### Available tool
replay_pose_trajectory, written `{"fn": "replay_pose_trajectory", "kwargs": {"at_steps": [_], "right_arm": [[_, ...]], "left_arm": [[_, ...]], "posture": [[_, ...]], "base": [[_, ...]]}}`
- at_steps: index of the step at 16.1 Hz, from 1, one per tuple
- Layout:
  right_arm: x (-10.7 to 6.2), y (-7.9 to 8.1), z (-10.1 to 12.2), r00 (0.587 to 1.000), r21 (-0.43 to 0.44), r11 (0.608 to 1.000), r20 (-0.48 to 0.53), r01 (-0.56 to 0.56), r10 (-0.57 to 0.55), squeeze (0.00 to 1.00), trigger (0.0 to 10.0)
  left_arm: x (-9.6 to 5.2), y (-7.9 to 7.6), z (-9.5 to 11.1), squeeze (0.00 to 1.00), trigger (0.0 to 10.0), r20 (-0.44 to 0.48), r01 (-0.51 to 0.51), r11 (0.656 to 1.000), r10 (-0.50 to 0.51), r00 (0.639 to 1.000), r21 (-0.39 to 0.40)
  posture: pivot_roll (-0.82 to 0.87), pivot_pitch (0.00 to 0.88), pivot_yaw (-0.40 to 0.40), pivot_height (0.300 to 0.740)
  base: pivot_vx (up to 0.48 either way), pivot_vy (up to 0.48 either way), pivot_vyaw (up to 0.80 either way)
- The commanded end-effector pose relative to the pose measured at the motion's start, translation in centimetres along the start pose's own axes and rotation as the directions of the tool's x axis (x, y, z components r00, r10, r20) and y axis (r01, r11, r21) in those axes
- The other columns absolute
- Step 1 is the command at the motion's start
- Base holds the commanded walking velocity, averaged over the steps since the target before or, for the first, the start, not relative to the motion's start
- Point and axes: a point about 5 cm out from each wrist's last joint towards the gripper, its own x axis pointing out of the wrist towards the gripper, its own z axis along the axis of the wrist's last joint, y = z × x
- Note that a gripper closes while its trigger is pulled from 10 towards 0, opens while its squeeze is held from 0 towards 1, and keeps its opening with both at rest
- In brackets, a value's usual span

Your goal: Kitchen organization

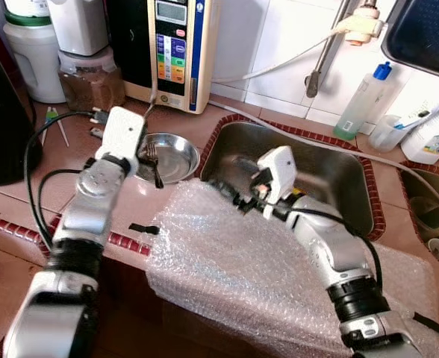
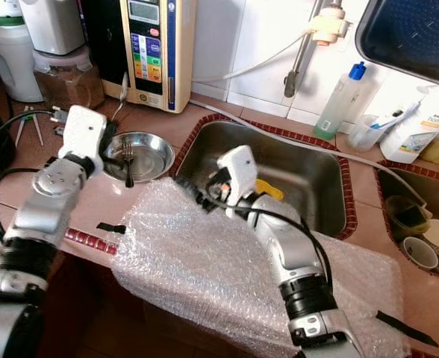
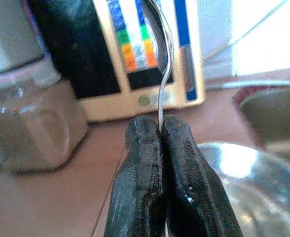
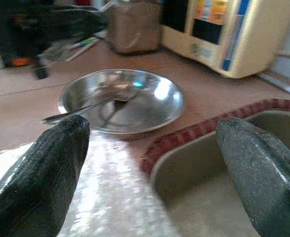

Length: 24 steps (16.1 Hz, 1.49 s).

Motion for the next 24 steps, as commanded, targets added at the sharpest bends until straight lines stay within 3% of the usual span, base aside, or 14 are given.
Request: {"fn": "replay_pose_trajectory", "kwargs": {"at_steps": [1, 3, 5, 9, 11, 15, 20, 22, 24], "right_arm": [[0.0, -1.0, 0.6, 0.998, 0.000, 0.998, 0.022, 0.056, -0.056, 0.00, 10.0], [0.0, -1.6, 0.8, 0.995, 0.008, 0.996, 0.027, 0.091, -0.092, 0.00, 10.0], [0.2, -2.2, 1.3, 0.987, 0.055, 0.988, 0.059, 0.147, -0.150, 0.00, 10.0], [0.6, -3.8, 3.4, 0.957, 0.262, 0.940, 0.133, 0.218, -0.259, 0.00, 10.0], [0.5, -4.7, 3.8, 0.934, 0.360, 0.895, 0.139, 0.263, -0.330, 0.00, 10.0], [0.4, -5.2, 4.1, 0.924, 0.467, 0.846, 0.140, 0.257, -0.357, 0.00, 10.0], [0.1, -3.4, 4.5, 0.969, 0.472, 0.879, 0.183, 0.059, -0.163, 0.00, 10.0], [-0.1, -2.9, 4.2, 0.974, 0.461, 0.887, 0.184, 0.034, -0.133, 0.00, 10.0], [0.2, -3.0, 3.6, 0.977, 0.412, 0.906, 0.129, 0.102, -0.169, 0.00, 10.0]], "left_arm": [[-0.1, -1.3, 0.9, 0.00, 0.0, 0.081, 0.010, 0.999, -0.014, 0.997, 0.051], [-0.5, -2.8, 0.7, 0.00, 0.0, 0.105, 0.007, 0.997, -0.014, 0.994, 0.072], [-1.0, -4.7, 1.1, 0.00, 0.0, 0.177, 0.031, 0.987, -0.060, 0.982, 0.159], [-1.5, -8.7, 1.2, 0.00, 0.0, 0.226, 0.135, 0.959, -0.193, 0.955, 0.247], [-1.5, -10.2, 1.1, 0.00, 0.0, 0.226, 0.188, 0.953, -0.242, 0.944, 0.236], [-1.7, -11.7, 1.1, 0.00, 0.0, 0.234, 0.227, 0.939, -0.289, 0.928, 0.259], [-1.7, -12.2, 0.1, 0.00, 0.0, 0.178, 0.249, 0.935, -0.298, 0.938, 0.253], [-1.5, -12.0, -0.1, 0.00, 0.0, 0.165, 0.248, 0.944, -0.286, 0.944, 0.219], [-1.4, -12.1, 0.6, 0.00, 0.0, 0.199, 0.240, 0.941, -0.290, 0.936, 0.240]], "posture": [[0.01, 0.000, -0.121, 0.740], [0.01, 0.000, -0.125, 0.740], [0.01, 0.000, -0.129, 0.740], [0.00, 0.000, -0.130, 0.740], [0.00, 0.000, -0.127, 0.740], [-0.01, 0.000, -0.127, 0.740], [-0.02, 0.000, -0.125, 0.740], [-0.02, 0.000, -0.123, 0.740], [-0.02, 0.000, -0.119, 0.740]], "base": [[0.000, 0.000, 0.00], [0.000, 0.000, 0.00], [0.000, 0.000, 0.00], [0.000, 0.000, 0.00], [0.000, 0.000, 0.00], [0.000, 0.000, 0.00], [0.000, 0.000, 0.00], [0.000, 0.000, 0.00], [0.000, 0.000, 0.00]]}}
